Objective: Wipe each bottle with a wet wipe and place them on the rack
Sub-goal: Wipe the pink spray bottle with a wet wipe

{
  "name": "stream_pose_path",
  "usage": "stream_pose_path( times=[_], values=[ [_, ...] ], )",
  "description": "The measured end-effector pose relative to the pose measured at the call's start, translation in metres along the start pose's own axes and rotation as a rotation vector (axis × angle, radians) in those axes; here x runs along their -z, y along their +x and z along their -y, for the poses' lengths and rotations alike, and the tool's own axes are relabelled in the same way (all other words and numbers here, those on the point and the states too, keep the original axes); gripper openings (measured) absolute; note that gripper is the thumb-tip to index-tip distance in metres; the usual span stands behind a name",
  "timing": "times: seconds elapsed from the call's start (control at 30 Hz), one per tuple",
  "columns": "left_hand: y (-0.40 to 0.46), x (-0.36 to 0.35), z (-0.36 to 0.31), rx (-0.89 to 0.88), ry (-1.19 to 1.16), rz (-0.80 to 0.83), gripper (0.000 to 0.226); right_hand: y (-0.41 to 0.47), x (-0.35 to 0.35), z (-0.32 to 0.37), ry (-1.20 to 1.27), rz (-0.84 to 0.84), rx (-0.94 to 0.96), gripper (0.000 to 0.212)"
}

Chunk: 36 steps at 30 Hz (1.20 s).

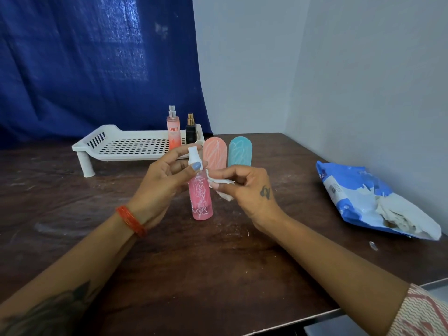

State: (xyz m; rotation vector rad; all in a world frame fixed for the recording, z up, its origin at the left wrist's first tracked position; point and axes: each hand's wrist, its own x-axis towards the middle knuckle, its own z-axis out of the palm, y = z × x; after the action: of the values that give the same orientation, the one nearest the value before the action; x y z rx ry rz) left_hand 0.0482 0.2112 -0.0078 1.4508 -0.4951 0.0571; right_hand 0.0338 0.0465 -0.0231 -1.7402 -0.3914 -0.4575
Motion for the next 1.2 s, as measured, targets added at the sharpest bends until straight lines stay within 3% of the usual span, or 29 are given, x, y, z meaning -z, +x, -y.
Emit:
stream_pose_path(
  times=[0.17, 0.3, 0.53, 0.7, 0.87, 1.07, 1.2],
  values=[
    [0.0, 0.0, -0.001, 0.002, -0.01, -0.005, 0.044, 0.0, 0.0, -0.003, -0.073, 0.012, -0.018, 0.015],
    [0.0, -0.001, -0.001, -0.008, 0.009, -0.018, 0.044, -0.001, -0.003, 0.001, 0.003, -0.05, 0.057, 0.022],
    [0.002, 0.005, -0.003, -0.015, 0.084, -0.074, 0.032, -0.002, -0.001, -0.001, -0.142, 0.113, 0.083, 0.018],
    [0.002, 0.003, -0.004, -0.024, 0.105, -0.058, 0.031, 0.0, -0.002, -0.004, -0.228, -0.051, 0.186, 0.012],
    [0.002, 0.002, -0.005, -0.024, 0.112, -0.065, 0.031, -0.002, -0.005, -0.007, -0.251, -0.025, 0.384, 0.012],
    [0.002, 0.002, -0.004, -0.018, 0.105, -0.082, 0.031, 0.0, -0.004, -0.015, -0.306, -0.001, 0.288, 0.011],
    [0.002, 0.003, -0.003, -0.034, 0.106, -0.066, 0.032, 0.001, -0.009, -0.011, -0.292, -0.089, 0.4, 0.017]
  ],
)
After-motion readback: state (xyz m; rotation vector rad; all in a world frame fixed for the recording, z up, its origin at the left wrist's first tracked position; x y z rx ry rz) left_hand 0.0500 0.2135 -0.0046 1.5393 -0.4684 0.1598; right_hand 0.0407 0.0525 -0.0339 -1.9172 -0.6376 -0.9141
